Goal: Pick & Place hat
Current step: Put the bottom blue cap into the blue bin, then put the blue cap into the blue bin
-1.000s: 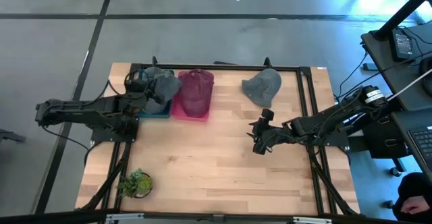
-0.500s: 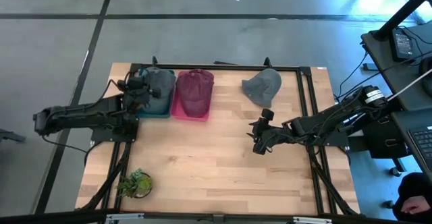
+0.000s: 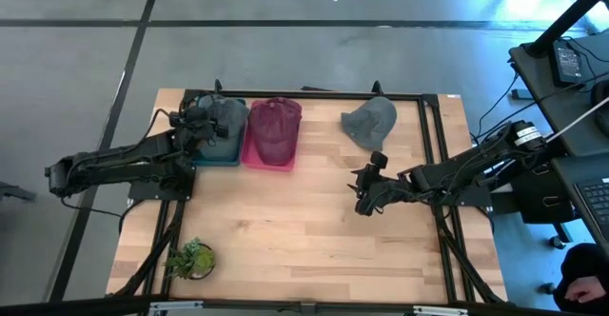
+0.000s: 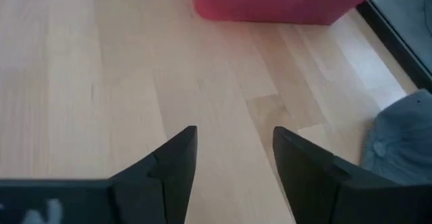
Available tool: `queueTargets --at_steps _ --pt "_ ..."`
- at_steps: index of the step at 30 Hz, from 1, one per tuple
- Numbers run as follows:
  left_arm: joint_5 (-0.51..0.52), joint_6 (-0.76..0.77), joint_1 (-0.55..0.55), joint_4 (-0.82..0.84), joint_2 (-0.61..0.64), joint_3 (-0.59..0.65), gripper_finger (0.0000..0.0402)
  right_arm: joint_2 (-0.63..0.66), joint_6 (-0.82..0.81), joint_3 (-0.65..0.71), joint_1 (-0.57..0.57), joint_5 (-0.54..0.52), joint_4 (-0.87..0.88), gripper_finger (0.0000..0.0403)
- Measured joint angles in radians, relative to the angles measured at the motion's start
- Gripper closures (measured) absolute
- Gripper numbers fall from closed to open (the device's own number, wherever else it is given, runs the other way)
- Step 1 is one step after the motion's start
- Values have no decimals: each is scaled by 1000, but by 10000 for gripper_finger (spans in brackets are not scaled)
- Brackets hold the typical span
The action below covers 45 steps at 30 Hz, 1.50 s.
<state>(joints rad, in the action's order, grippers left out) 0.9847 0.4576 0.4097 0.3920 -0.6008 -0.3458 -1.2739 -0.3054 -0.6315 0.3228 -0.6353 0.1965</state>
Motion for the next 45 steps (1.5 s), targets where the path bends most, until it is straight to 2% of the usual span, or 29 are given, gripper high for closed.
queueTargets --at_steps 8,14,17,20,22,24,27,32,36,41,45 --pt "-19 -104 49 -57 -1 0 179 0 -67 0 -45 -1 1 209" --pt "-106 -205 64 -261 -1 0 169 0 -151 0 -114 -55 3 209" --pt "-223 -246 64 -406 -1 0 172 0 -85 -1 -159 -53 5 209" --pt "-411 -243 64 -518 -1 0 173 0 -124 -28 -228 -19 73 209" --pt "-552 -223 64 -569 -2 0 172 0 -129 -49 -282 31 145 209" --pt "-679 -212 62 -607 -11 0 171 0 -66 -53 -329 65 188 209" --pt "-798 -199 48 -641 -34 0 171 0 4 -53 -382 85 221 209" --pt "-823 -166 9 -700 -90 0 173 0 -61 -55 -497 168 251 209" --pt "-822 -194 -6 -752 -144 0 170 0 -43 -123 -632 256 249 209" --pt "-820 -217 -9 -814 -210 0 173 -25 188 -239 -800 391 254 209" --pt "-826 -225 -9 -811 -235 -1 171 -108 391 -352 -894 537 320 209"
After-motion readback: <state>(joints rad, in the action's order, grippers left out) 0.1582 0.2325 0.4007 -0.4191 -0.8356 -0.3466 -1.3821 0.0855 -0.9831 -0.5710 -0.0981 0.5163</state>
